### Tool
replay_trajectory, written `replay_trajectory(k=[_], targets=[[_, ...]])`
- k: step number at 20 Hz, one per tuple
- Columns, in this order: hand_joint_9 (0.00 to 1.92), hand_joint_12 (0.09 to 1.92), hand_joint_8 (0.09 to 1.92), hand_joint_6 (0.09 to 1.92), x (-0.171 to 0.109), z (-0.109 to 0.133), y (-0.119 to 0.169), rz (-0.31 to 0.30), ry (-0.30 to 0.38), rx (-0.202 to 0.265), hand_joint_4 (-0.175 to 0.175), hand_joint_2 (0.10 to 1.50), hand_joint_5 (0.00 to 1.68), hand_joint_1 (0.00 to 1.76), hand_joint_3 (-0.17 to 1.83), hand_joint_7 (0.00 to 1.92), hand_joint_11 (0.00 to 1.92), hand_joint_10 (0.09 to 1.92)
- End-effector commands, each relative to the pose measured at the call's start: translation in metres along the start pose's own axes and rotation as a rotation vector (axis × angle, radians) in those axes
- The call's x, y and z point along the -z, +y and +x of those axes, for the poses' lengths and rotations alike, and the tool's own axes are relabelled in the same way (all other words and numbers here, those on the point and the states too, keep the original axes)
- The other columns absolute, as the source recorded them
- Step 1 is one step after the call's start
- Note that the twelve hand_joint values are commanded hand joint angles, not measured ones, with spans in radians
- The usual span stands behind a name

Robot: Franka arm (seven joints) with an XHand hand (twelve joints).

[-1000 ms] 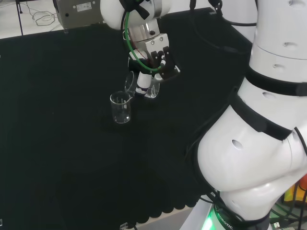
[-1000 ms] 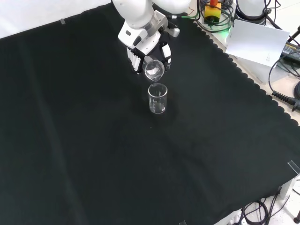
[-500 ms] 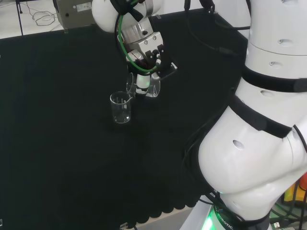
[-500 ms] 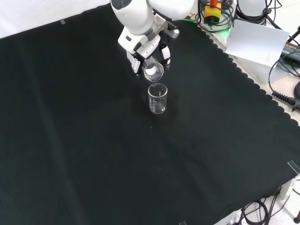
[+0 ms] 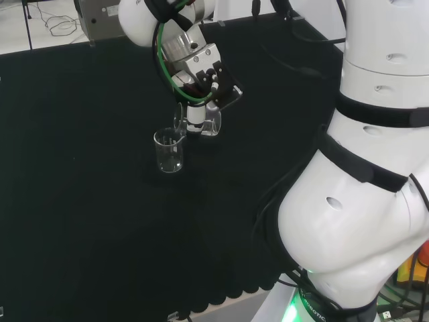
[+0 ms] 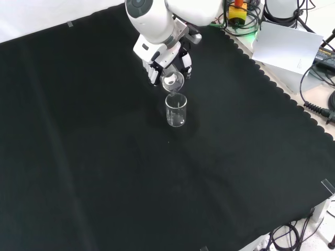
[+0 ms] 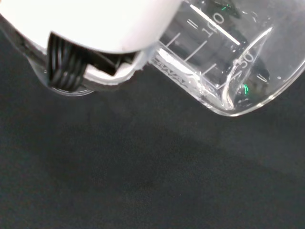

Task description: Pour the water from the handheld beaker into the one on the table.

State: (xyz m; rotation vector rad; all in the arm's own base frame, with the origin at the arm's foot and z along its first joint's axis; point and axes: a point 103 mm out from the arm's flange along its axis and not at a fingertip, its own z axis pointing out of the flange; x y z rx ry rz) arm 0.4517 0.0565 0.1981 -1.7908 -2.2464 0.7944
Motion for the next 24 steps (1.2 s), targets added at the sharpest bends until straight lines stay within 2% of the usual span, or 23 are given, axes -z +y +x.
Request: replay_trajectory(k=[1,24], targets=[[1.46,0.93,1.14,1.16,0.004,0.004,0.0,0.018,-0.036,-0.01,-0.175,0.58,1.07,1.29,0.99,1.13,1.1,1.02],[1.46,0.94,1.15,1.17,0.016,0.015,0.005,0.104,-0.154,-0.052,-0.175,0.58,1.06,1.29,1.0,1.13,1.1,1.03]])
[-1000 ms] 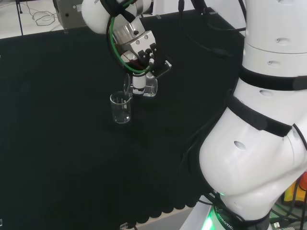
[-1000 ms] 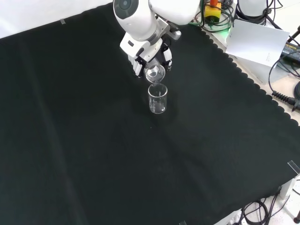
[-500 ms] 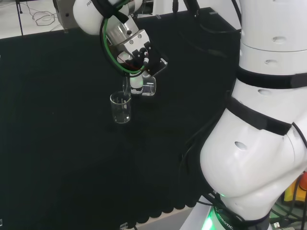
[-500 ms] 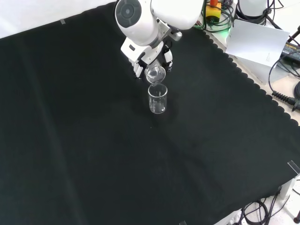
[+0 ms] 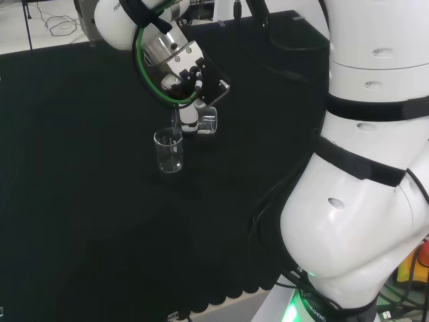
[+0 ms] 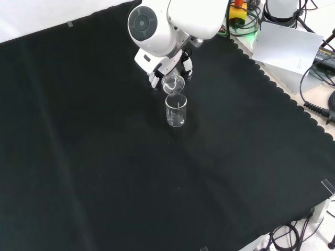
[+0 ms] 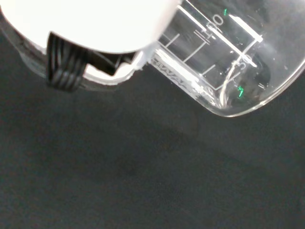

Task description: Pour the water from the handheld beaker into the one on the table.

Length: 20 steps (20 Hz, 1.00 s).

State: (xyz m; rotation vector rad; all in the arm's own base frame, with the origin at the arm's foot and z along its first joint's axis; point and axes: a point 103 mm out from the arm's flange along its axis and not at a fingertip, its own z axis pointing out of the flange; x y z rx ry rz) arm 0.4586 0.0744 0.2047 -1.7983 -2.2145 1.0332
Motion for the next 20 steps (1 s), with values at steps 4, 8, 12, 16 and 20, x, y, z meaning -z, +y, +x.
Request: replay_trajectory(k=[4,8,12,16,20], targets=[[1.46,0.95,1.15,1.17,0.005,0.0,-0.001,0.014,-0.04,-0.012,-0.175,0.58,1.06,1.29,1.0,1.13,1.1,1.03],[1.46,0.95,1.16,1.18,0.007,0.003,-0.002,0.028,-0.061,-0.013,-0.175,0.58,1.06,1.29,1.0,1.12,1.1,1.03],[1.46,0.95,1.16,1.18,0.008,0.006,0.0,0.042,-0.069,-0.013,-0.175,0.58,1.06,1.29,1.0,1.12,1.09,1.03],[1.46,0.95,1.16,1.18,0.01,0.008,0.001,0.054,-0.08,-0.014,-0.175,0.58,1.06,1.29,1.0,1.12,1.09,1.03],[1.46,0.95,1.16,1.18,0.012,0.011,0.002,0.068,-0.086,-0.014,-0.175,0.58,1.06,1.29,1.01,1.12,1.09,1.03]])
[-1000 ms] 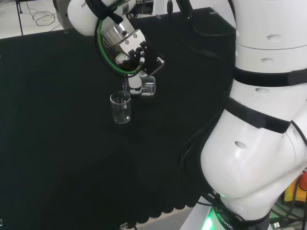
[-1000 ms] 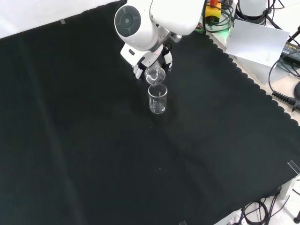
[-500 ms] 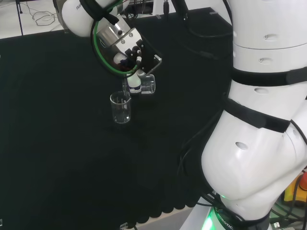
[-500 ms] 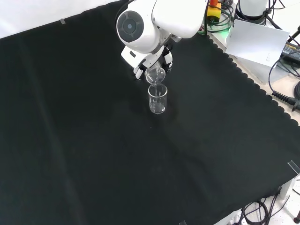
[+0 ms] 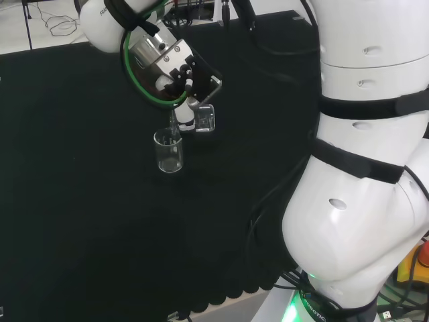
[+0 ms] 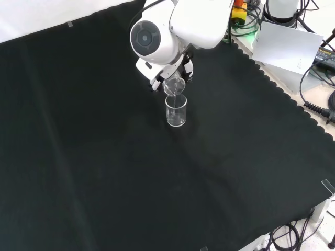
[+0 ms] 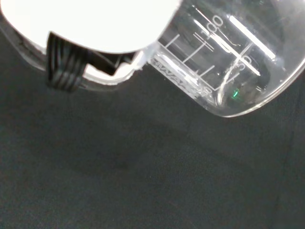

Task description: Pour the water from the handheld beaker into the one on the table.

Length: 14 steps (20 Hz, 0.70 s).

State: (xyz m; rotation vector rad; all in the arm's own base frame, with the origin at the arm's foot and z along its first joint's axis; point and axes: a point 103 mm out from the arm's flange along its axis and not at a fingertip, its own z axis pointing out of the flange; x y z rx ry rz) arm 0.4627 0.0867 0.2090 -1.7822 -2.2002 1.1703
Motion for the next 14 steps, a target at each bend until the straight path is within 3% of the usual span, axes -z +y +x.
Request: replay_trajectory(k=[1,14], targets=[[1.46,0.95,1.16,1.19,0.0014,0.0033,0.0003,0.019,-0.01,-0.001,-0.175,0.57,1.06,1.29,1.01,1.12,1.09,1.03],[1.45,0.96,1.17,1.19,0.0071,0.0071,-0.0011,0.047,-0.035,-0.01,-0.175,0.58,1.06,1.29,1.01,1.12,1.09,1.03]])
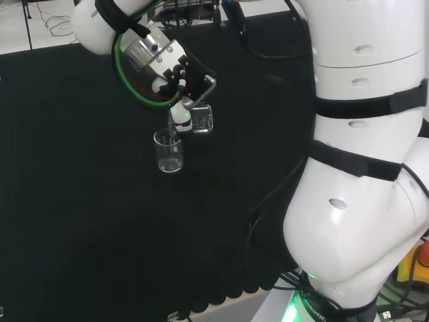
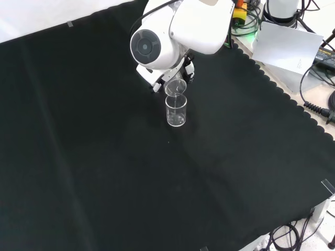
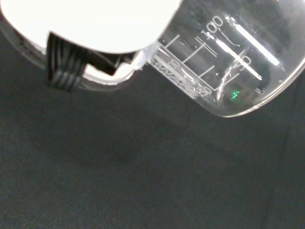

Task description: Pour the water from the handheld beaker into the one on the table.

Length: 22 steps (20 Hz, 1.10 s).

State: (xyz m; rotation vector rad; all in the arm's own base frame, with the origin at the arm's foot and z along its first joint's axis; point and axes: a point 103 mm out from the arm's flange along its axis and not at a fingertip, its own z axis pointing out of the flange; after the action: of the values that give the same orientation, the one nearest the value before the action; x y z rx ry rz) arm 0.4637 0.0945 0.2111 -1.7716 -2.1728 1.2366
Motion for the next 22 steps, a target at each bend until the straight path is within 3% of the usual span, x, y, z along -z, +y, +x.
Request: replay_trajectory(k=[1,22], targets=[[1.45,0.96,1.17,1.19,0.002,0.002,-0.001,0.012,-0.011,-0.005,-0.175,0.58,1.06,1.29,1.01,1.12,1.09,1.04],[1.45,0.96,1.18,1.2,0.017,0.008,-0.007,0.045,-0.051,-0.015,-0.175,0.57,1.05,1.29,1.01,1.12,1.09,1.04]])
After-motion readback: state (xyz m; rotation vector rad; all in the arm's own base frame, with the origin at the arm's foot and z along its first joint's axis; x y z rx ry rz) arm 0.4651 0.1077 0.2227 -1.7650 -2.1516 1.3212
